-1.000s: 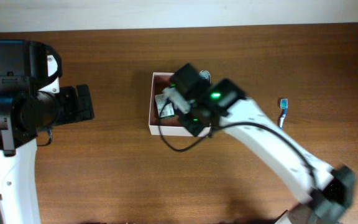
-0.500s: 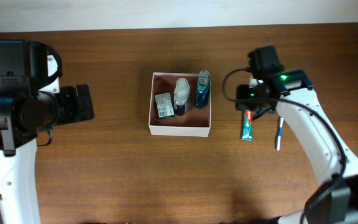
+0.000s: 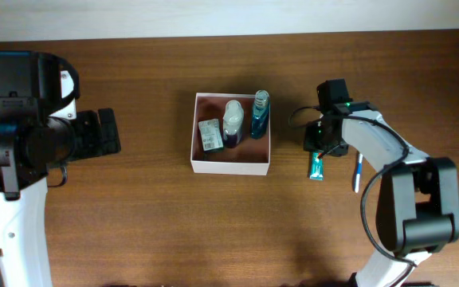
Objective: Pack container
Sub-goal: 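Place the blue razor into the box and withdraw, then grasp the Colgate toothpaste tube with the right gripper, then lay the toothpaste tube in the box's front edge and release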
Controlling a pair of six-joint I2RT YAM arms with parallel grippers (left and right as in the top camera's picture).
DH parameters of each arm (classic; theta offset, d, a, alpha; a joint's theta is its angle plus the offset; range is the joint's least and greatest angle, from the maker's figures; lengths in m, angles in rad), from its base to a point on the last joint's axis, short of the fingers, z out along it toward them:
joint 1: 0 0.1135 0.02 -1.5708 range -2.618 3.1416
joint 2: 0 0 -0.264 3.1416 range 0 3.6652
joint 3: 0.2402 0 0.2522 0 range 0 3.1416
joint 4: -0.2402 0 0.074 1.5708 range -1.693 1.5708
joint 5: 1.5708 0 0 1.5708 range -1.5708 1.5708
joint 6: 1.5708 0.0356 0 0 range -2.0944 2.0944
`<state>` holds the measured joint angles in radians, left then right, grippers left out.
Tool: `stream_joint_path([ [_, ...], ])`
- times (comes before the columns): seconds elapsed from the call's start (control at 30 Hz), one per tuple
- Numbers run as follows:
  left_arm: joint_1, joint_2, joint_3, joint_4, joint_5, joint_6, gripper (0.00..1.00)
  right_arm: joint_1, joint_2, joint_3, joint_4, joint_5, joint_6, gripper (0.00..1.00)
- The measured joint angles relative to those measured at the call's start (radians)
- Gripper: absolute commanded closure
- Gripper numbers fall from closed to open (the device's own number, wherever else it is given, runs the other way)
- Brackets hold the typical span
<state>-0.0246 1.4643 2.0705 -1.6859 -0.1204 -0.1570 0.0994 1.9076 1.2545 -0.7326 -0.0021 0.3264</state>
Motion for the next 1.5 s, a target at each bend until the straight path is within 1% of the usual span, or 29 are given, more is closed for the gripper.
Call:
stream_joint_path([
  [0.03,0.000,0.000,0.000,0.000,0.000,0.000,0.00,0.000,0.011,0.000,0.004,0.000,-0.002,0.56],
  [0.13,0.000,0.000,0.000,0.000,0.000,0.000,0.00,0.000,0.031,0.000,0.004,0.001,-0.007,0.62],
  [0.2,0.000,0.000,0.000,0.000,0.000,0.000,0.00,0.000,0.039,0.000,0.003,0.002,-0.008,0.62],
  [0.23,0.000,0.000,0.000,0.000,0.000,0.000,0.00,0.000,0.044,0.000,0.000,0.002,-0.009,0.66],
  [0.3,0.000,0.000,0.000,0.000,0.000,0.000,0.00,0.000,0.055,0.000,-0.011,0.006,-0.010,0.81],
  [0.4,0.000,0.000,0.000,0.000,0.000,0.000,0.00,0.000,0.055,0.000,-0.021,0.013,-0.011,0.92],
  [0.47,0.000,0.000,0.000,0.000,0.000,0.000,0.00,0.000,0.055,0.005,-0.039,0.013,-0.013,0.96],
  [0.63,0.000,0.000,0.000,0.000,0.000,0.000,0.00,0.000,0.052,0.029,-0.159,0.012,-0.021,0.96],
  [0.73,0.000,0.000,0.000,0.000,0.000,0.000,0.00,0.005,0.007,0.047,-0.263,0.010,-0.024,0.96],
  [0.87,0.000,0.000,0.000,0.000,0.000,0.000,0.00,0.047,-0.155,0.108,-0.347,-0.021,-0.042,0.96],
  [0.97,0.000,0.000,0.000,0.000,0.000,0.000,0.00,0.143,-0.329,0.152,-0.350,-0.065,-0.080,0.96],
  [1.03,0.000,0.000,0.000,0.000,0.000,0.000,0.00,0.236,-0.437,0.175,-0.334,-0.092,-0.124,0.96],
  [1.1,0.000,0.000,0.000,0.000,0.000,0.000,0.00,0.344,-0.514,0.186,-0.307,-0.115,-0.196,0.96],
  [1.2,0.000,0.000,0.000,0.000,0.000,0.000,0.00,0.467,-0.534,0.187,-0.269,-0.127,-0.335,0.96],
  [1.27,0.000,0.000,0.000,0.000,0.000,0.000,0.00,0.559,-0.492,0.184,-0.229,-0.131,-0.473,0.96],
  [1.3,0.000,0.000,0.000,0.000,0.000,0.000,0.00,0.583,-0.468,0.182,-0.208,-0.120,-0.525,0.96],
  [1.5,0.000,0.000,0.000,0.000,0.000,0.000,0.00,0.609,-0.275,0.180,-0.047,-0.056,-0.758,0.96],
])
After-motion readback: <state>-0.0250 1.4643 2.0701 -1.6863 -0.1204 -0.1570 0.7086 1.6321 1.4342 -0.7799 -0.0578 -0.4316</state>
